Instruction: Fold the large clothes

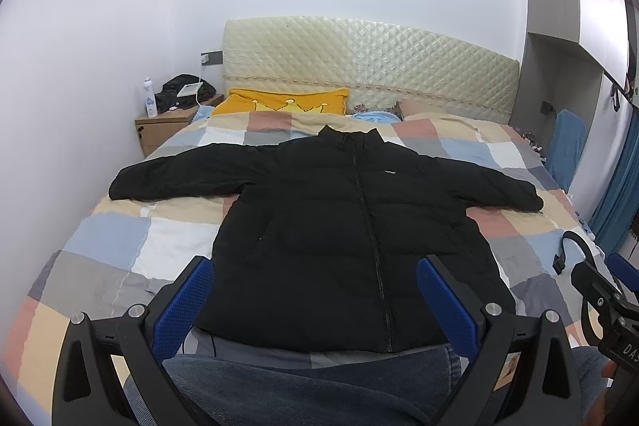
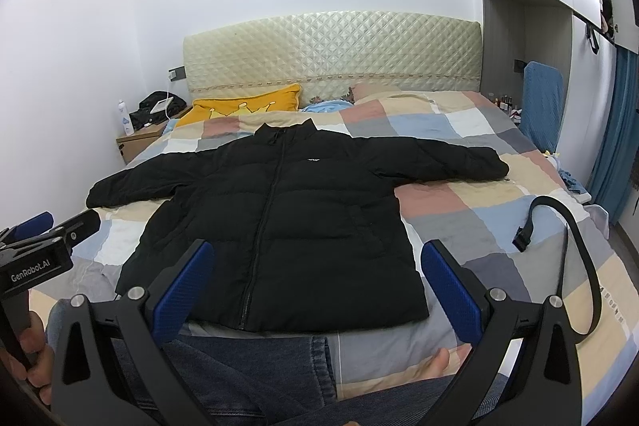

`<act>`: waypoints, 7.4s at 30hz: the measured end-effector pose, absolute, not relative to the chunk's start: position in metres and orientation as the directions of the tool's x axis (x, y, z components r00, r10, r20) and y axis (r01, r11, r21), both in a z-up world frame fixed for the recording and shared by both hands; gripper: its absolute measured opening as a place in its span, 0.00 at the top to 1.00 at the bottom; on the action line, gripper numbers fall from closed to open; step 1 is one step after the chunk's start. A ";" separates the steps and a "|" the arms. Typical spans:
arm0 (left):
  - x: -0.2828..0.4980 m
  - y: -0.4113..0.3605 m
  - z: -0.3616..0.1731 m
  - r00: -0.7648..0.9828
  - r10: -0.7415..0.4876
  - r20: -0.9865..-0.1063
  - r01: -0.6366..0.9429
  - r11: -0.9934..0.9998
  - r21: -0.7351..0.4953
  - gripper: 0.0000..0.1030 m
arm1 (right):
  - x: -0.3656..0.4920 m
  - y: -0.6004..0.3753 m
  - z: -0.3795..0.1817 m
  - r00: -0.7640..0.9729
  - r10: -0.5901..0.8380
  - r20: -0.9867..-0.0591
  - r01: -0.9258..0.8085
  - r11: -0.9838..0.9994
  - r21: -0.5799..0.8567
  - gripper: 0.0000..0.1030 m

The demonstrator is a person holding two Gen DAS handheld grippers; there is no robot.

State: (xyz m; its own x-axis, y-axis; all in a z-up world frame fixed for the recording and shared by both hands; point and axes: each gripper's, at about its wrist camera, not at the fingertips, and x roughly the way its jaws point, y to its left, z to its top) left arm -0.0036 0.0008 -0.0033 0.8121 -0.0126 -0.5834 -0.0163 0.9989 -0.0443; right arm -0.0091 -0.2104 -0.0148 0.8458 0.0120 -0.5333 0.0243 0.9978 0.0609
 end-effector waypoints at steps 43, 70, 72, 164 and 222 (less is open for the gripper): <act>-0.003 -0.002 -0.009 0.798 -0.017 -0.602 0.005 1.000 -0.023 0.00 | -0.018 -0.208 -0.016 0.855 0.014 -0.519 0.024 0.998 0.066 0.00; 0.044 -0.037 -0.010 0.789 -0.087 -0.608 0.080 0.996 -0.039 0.00 | 0.020 -0.239 -0.007 0.885 -0.056 -0.462 0.093 0.994 0.059 0.00; 0.050 -0.040 -0.012 0.788 -0.089 -0.610 0.087 0.996 -0.033 0.00 | 0.028 -0.246 -0.007 0.886 -0.072 -0.459 0.107 0.993 0.051 0.00; 0.247 -0.028 -0.124 0.789 -0.001 -0.614 0.002 1.000 0.001 0.00 | 0.356 -0.630 -0.063 0.809 -0.366 -0.460 0.512 0.823 0.245 0.99; 0.241 0.139 -0.106 0.836 0.009 -0.548 -0.129 0.975 -0.181 0.00 | 0.436 -0.017 -0.212 0.641 0.205 -0.739 -0.373 0.925 -0.067 0.93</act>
